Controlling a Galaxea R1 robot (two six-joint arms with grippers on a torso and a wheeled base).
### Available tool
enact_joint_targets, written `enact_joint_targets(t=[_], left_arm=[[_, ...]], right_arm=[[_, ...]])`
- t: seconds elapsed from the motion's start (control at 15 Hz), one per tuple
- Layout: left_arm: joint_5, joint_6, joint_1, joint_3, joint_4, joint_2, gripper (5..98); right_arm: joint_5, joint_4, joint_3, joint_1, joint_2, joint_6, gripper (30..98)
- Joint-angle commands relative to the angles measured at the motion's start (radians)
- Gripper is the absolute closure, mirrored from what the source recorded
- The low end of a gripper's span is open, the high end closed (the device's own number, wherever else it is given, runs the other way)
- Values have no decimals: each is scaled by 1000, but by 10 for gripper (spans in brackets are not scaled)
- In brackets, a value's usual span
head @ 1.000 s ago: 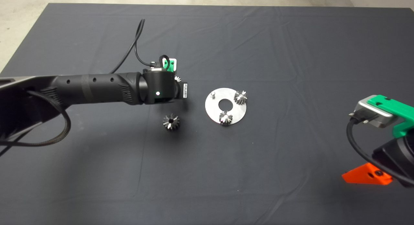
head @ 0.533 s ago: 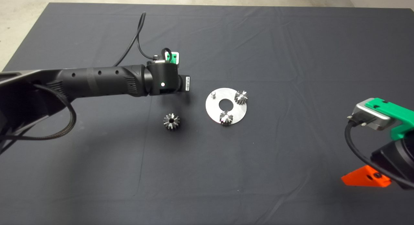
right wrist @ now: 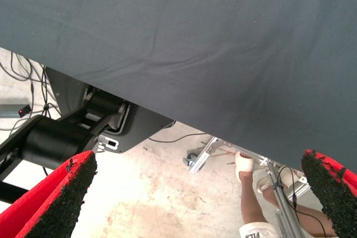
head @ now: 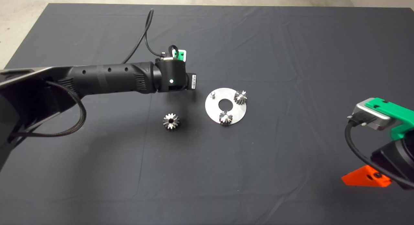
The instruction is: Remove an incorrectly installed larger gear and replace it with the correct smaller gear
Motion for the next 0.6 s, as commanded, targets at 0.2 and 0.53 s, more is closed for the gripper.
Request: enact_joint_targets(t=[0.2,0.53], left_arm=[[-44,20,-15,-52,-24,-7,251],[-44,31,-13,-66,-24,-4,251]], right_arm=[[1,24,2,13,0,1,317],[1,24,3,13,0,1,317]])
